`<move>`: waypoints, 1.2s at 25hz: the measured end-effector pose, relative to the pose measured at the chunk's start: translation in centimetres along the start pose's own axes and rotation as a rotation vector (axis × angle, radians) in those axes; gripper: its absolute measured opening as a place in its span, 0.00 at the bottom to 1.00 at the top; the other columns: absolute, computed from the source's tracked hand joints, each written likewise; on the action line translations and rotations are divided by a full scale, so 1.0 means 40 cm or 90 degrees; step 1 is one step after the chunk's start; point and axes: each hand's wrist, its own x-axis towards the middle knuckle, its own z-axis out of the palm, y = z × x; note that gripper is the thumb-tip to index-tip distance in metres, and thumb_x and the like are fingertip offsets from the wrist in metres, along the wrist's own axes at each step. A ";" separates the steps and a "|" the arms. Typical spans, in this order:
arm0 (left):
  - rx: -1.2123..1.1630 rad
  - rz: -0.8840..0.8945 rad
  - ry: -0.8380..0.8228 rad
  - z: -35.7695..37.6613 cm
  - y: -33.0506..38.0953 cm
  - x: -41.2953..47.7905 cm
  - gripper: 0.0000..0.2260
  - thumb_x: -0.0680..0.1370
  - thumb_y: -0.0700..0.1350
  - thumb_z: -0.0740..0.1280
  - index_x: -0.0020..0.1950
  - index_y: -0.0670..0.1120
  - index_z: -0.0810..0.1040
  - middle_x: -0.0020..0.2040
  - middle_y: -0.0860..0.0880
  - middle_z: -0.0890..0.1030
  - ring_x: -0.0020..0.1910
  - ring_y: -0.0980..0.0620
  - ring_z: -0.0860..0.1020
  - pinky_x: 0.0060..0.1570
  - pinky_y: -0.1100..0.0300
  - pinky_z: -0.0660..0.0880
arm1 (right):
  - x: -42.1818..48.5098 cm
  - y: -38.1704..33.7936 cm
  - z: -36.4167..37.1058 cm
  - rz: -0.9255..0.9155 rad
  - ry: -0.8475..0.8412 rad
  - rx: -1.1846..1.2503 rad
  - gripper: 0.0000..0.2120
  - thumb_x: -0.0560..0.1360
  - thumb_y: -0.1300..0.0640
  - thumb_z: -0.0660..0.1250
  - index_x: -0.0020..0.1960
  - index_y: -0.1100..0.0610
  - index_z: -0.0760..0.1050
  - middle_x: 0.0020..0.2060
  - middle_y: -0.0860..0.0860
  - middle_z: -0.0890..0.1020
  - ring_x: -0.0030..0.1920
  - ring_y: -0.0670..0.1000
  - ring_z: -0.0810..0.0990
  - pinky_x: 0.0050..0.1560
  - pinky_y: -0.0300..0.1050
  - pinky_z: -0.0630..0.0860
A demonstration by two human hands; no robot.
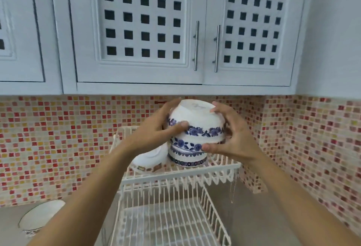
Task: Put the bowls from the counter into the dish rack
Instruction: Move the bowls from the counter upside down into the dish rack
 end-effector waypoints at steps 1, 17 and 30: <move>0.059 0.005 -0.027 0.015 0.004 0.026 0.35 0.67 0.69 0.65 0.71 0.65 0.56 0.67 0.54 0.72 0.62 0.51 0.75 0.60 0.54 0.76 | 0.010 0.035 -0.011 -0.010 -0.014 -0.027 0.38 0.53 0.35 0.74 0.59 0.35 0.64 0.69 0.39 0.65 0.66 0.50 0.68 0.65 0.55 0.71; 0.326 -0.241 -0.138 0.215 -0.211 0.283 0.36 0.68 0.57 0.74 0.66 0.46 0.59 0.64 0.44 0.71 0.52 0.49 0.70 0.50 0.57 0.70 | 0.158 0.446 0.109 0.039 -0.387 -0.165 0.55 0.60 0.34 0.74 0.75 0.45 0.44 0.77 0.47 0.51 0.74 0.51 0.58 0.71 0.54 0.63; 0.343 -0.347 -0.189 0.253 -0.272 0.307 0.39 0.69 0.55 0.74 0.69 0.42 0.55 0.64 0.42 0.72 0.58 0.44 0.73 0.50 0.57 0.71 | 0.189 0.481 0.158 0.052 -0.505 -0.200 0.60 0.60 0.35 0.74 0.77 0.51 0.41 0.78 0.50 0.51 0.76 0.52 0.55 0.74 0.50 0.57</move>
